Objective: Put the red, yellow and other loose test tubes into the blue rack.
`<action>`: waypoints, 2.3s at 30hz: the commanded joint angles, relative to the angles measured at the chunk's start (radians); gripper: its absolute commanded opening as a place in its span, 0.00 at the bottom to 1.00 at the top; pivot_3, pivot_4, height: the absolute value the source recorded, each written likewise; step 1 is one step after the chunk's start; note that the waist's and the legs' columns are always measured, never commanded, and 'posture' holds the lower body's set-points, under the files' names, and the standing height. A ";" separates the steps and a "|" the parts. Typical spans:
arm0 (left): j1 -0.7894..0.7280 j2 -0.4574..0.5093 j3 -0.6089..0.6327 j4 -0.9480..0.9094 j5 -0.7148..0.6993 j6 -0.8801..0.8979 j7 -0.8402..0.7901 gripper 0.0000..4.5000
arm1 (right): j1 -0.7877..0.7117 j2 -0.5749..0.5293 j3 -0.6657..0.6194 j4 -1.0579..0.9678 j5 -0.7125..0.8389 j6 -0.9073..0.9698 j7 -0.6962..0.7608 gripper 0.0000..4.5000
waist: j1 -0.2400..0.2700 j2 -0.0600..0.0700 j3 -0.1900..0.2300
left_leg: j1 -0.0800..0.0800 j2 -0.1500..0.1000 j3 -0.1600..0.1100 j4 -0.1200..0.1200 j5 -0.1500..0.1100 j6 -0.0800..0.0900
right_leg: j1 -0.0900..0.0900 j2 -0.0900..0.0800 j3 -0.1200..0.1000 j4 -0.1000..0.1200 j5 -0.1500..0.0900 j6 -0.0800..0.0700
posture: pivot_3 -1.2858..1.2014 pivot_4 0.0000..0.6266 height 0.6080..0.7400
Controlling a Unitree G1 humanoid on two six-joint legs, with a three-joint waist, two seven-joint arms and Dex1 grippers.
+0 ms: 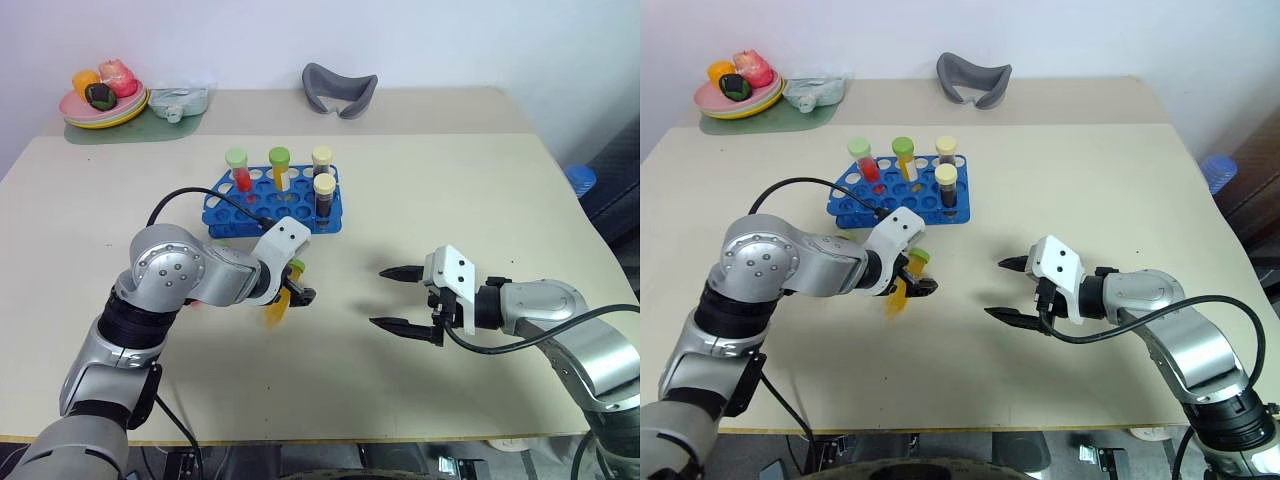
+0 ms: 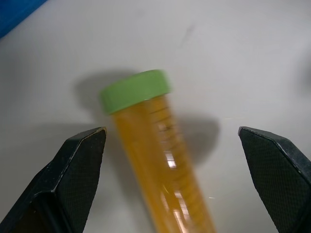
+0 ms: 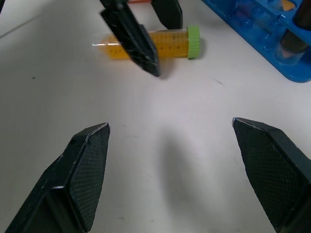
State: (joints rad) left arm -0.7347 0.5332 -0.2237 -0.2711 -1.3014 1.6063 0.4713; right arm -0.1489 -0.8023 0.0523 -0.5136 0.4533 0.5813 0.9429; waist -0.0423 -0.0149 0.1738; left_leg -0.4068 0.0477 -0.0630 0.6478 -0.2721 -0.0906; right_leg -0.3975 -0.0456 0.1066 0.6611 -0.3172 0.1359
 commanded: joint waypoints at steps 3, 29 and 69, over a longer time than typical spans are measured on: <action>-0.014 0.008 -0.002 0.014 -0.062 0.008 0.098 1.00 | 0.004 0.002 -0.025 -0.050 0.013 -0.018 -0.010 0.91 | 0.000 0.000 0.000 | 0.000 0.000 0.000 0.000 0.001 -0.001 | 0.000 0.000 0.000 0.000 0.000 0.000 | 0.52 0.24 1.00; 0.005 0.041 0.035 0.072 -0.078 0.008 0.173 0.42 | 0.001 0.023 0.002 -0.062 0.007 -0.012 -0.044 0.92 | -0.001 0.000 -0.001 | 0.001 0.000 0.000 0.000 0.001 -0.002 | 0.000 0.000 0.000 0.001 0.000 0.000 | 0.52 0.24 1.00; 0.501 0.380 0.068 -0.150 0.784 -1.063 -0.796 0.20 | -0.047 0.062 0.046 -0.004 -0.028 -0.045 -0.056 0.92 | 0.004 0.000 -0.001 | 0.000 0.000 0.002 -0.001 0.001 -0.002 | 0.000 0.000 0.000 -0.001 0.000 0.000 | 0.52 0.24 1.00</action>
State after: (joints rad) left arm -0.2464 0.9253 -0.2052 -0.4289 -0.5591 0.6381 -0.2813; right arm -0.1900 -0.7467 0.1043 -0.5040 0.4235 0.5573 0.8893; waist -0.0384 -0.0146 0.1733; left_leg -0.4069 0.0477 -0.0613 0.6470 -0.2714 -0.0917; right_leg -0.3973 -0.0458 0.1066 0.6600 -0.3173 0.1357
